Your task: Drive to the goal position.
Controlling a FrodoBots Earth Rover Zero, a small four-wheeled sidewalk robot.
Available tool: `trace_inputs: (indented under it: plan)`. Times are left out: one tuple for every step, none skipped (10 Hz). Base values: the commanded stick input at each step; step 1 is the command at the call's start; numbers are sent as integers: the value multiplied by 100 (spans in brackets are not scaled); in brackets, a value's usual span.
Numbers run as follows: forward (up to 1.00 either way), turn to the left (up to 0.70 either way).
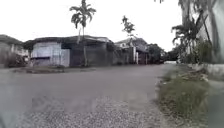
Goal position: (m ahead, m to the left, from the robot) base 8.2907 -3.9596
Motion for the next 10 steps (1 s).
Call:
trace_inputs:
  plan:
    - [100, 0]
    - [100, 0]
    - [100, 1]
    - [100, -37]
    - [100, -40]
    - [100, -40]
    - [100, -40]
    - [100, -40]
    - [100, -40]
    - [100, -40]
